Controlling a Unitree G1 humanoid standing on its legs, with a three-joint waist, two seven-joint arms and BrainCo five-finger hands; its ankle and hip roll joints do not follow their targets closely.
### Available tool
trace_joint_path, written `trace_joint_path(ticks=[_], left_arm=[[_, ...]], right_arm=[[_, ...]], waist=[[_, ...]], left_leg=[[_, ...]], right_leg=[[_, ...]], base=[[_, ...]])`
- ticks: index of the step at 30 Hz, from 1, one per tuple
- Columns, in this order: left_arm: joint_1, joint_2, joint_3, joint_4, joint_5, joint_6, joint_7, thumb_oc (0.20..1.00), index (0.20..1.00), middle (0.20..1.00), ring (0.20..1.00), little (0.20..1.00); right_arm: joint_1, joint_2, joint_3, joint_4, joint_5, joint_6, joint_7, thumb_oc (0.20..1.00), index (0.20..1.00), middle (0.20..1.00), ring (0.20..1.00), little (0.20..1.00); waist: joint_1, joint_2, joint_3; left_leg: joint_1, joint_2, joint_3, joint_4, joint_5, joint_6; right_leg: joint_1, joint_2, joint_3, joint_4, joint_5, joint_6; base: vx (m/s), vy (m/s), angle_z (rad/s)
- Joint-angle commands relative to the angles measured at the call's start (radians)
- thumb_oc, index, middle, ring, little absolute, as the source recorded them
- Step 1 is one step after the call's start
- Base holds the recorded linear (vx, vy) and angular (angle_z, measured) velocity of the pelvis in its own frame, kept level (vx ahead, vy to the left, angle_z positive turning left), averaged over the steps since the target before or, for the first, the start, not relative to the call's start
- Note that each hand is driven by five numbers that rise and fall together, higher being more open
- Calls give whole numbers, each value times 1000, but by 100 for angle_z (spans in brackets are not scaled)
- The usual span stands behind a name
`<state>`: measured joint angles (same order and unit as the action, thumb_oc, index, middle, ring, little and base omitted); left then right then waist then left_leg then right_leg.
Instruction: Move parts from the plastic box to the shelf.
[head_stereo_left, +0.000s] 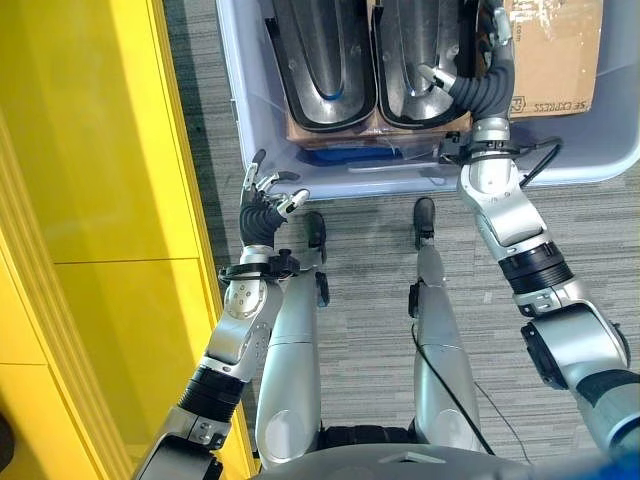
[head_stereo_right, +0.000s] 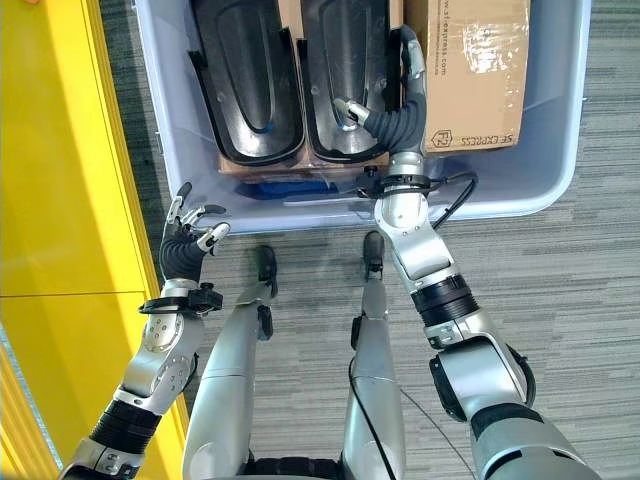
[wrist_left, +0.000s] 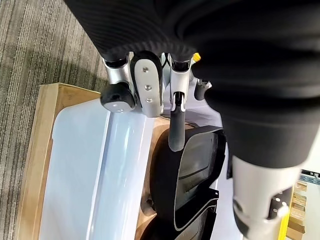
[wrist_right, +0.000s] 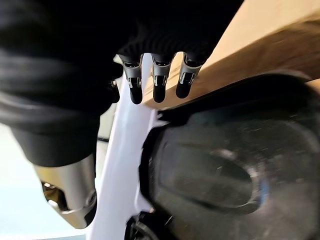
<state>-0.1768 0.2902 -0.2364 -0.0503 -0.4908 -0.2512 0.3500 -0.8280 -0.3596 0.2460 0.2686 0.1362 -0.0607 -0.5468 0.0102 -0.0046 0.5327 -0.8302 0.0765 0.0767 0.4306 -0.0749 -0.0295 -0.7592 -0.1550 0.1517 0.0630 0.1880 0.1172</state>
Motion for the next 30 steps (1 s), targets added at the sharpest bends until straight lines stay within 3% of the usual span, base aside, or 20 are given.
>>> trace_joint_path(ticks=[1, 13, 30], left_arm=[[19, 21, -21, -28, -16, 5, 26, 1000, 1000, 1000, 1000, 1000], [23, 21, -19, -36, -3, 3, 32, 1000, 1000, 1000, 1000, 1000], [53, 21, 150, -211, -125, -129, 21, 1000, 1000, 1000, 1000, 1000]], right_arm=[[23, -12, -61, -59, 23, -44, -22, 1000, 1000, 1000, 1000, 1000], [163, 18, -122, -93, 33, -72, -48, 1000, 1000, 1000, 1000, 1000], [237, 21, -157, -113, 66, -114, -36, 1000, 1000, 1000, 1000, 1000]], waist=[[-9, 34, -13], [-27, 32, -13], [-16, 45, -13]], left_leg=[[11, 3, -29, -122, 65, -12], [3, 5, -20, -121, 65, -11], [22, 3, -29, -139, 68, -17]], right_leg=[[-25, -28, -30, 180, -165, 3], [-43, -28, -36, 196, -165, 6], [-28, -29, -43, 195, -173, 7]], base=[[0, 0, 0], [0, -1, 0], [0, 0, 0]])
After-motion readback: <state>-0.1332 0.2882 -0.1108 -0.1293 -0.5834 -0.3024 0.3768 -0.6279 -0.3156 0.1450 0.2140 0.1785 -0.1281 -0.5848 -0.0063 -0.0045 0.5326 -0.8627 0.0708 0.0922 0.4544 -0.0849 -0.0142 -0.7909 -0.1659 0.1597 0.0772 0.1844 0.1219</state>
